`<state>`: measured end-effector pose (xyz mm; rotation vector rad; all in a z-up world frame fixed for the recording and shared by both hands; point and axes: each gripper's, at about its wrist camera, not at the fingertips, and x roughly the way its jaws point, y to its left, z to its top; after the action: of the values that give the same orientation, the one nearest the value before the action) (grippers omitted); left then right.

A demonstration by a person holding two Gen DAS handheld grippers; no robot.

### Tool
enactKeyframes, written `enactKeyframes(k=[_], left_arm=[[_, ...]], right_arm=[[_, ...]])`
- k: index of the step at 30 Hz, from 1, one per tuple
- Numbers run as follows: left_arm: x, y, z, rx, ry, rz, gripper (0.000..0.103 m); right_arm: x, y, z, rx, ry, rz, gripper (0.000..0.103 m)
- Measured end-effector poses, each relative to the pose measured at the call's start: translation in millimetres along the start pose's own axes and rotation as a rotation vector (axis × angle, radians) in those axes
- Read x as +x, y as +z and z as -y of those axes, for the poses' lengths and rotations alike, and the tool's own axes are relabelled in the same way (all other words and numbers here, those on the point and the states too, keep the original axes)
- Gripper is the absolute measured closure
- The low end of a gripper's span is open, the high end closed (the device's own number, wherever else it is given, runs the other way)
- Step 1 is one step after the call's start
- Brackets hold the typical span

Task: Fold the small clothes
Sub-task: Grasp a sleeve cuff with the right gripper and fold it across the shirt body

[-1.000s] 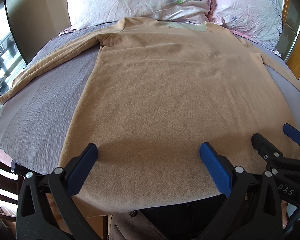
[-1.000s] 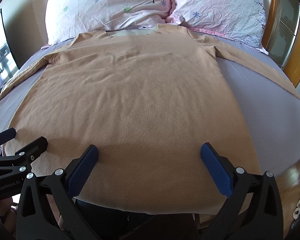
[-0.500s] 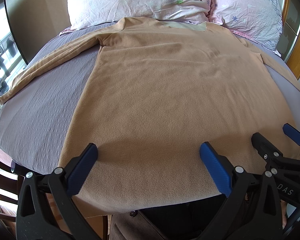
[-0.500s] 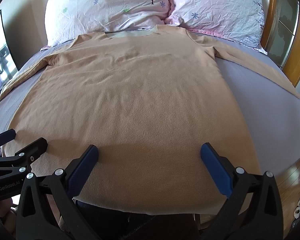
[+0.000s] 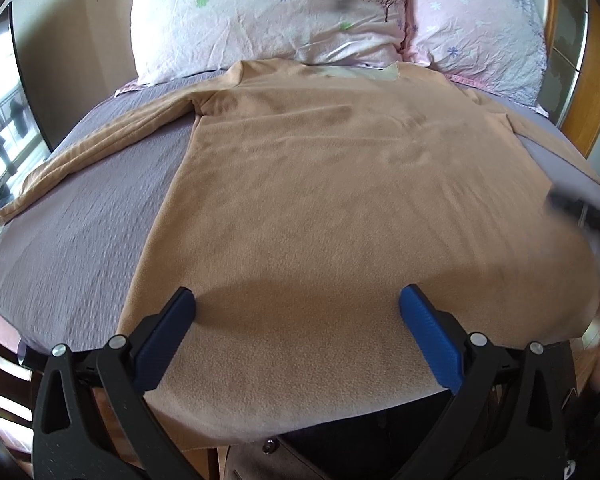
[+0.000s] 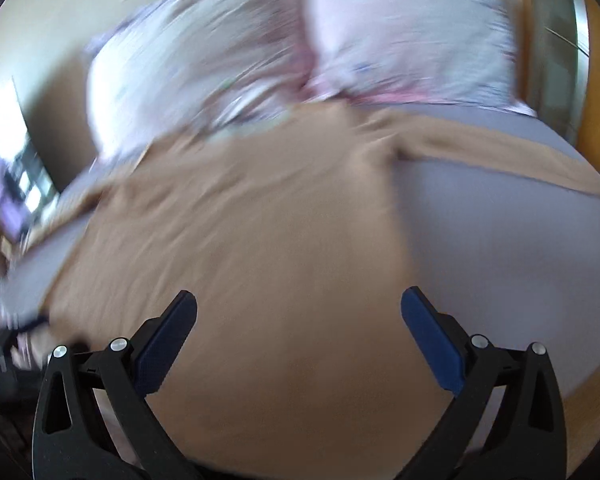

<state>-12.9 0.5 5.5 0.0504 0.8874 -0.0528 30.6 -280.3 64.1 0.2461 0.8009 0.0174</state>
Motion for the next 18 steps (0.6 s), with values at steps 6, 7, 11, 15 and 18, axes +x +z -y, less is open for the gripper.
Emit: enactKeyframes(k=[6,7,11,15,18], left_arm=[[9.4,13.1,-22.5,-0.057,-0.124,0.048,0.002],[10.2,17.6,-31.1,-0.088,-0.167,0.061,0.002],[7.2,32.8,-70.8,-0.222,-0.191,0.12,0.002],[4.4,47.1,-127.6,-0.381,-0.165,0.177,0.002],[6.9,53.9,-175.0,-0.512,-0.128,0.189,0.002]], right_arm=[[-1.3,76.6,213.4,0.614,-0.237,0.054,0.033],[0.7,78.9,236.9,0.685,-0.245,0.055,0.037],[13.8,82.1,313.7,0.913,-0.276,0.036,0.046],[21.0,77.8,345.4,1.008,-0.22,0.079,0.059],[27.1,78.0,358.8,1.01,-0.231,0.095,0.087]])
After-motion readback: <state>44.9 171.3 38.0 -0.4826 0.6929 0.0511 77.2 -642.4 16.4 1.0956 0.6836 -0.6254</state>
